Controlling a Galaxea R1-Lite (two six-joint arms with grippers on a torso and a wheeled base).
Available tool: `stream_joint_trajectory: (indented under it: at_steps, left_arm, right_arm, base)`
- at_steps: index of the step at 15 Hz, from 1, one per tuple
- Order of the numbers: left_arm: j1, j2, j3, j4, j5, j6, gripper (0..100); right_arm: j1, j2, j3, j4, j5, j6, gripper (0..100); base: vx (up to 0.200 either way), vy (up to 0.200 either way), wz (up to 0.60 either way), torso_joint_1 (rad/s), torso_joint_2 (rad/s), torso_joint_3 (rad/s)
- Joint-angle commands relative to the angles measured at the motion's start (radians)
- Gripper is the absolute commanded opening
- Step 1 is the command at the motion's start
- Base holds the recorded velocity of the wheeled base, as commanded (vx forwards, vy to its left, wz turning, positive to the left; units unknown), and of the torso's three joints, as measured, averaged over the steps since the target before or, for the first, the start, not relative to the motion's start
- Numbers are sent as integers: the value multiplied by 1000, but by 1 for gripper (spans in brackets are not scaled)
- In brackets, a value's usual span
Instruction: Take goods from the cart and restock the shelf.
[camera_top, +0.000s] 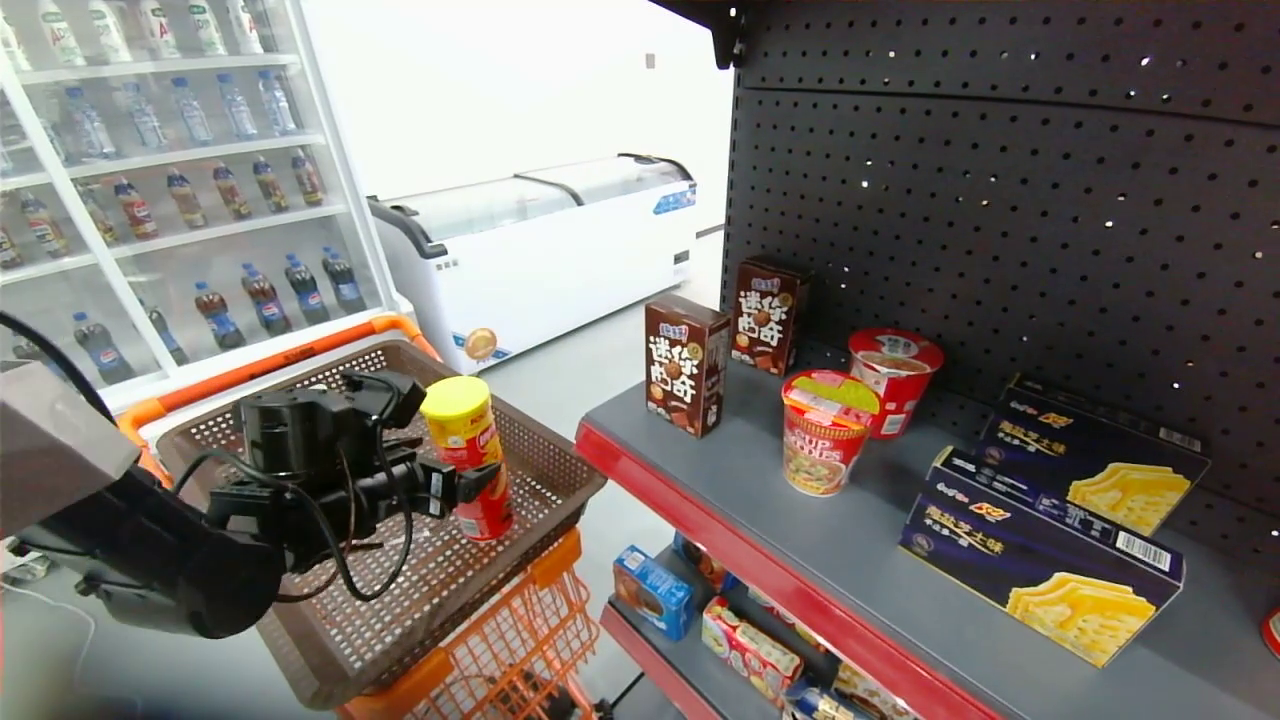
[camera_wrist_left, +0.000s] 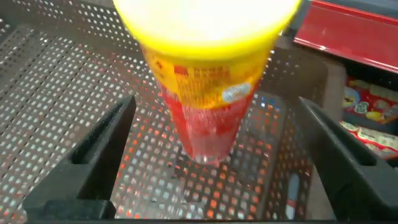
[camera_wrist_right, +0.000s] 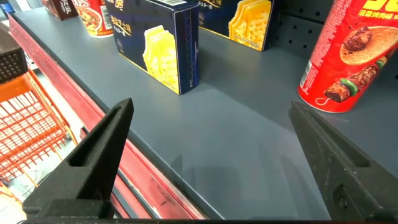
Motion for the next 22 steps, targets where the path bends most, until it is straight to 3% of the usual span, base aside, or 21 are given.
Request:
stream_joint_trajectory:
  at_steps: [1,5,13,14,22]
  left_arm:
    - [-5,79,-59,-1,2,-4,100]
    - [-22,138,-120,3,54,-7,100]
    - [-51,161,-160,15,83,-5,100]
    - [-54,165,-178,15,85,-4,0]
    - [-50,87,-197,48,86,-19,0]
  right_arm:
    - [0,0,0,0,0,0,100]
    - [0,0,0,0,0,0,100]
    - [0,0,0,0,0,0,100]
    - [0,0,0,0,0,0,100]
    - [0,0,0,0,0,0,100]
  base:
    - [0,0,0,0,0,0]
    - [0,0,0,0,0,0]
    - [0,0,0,0,0,0]
    - [0,0,0,0,0,0]
    - [0,0,0,0,0,0]
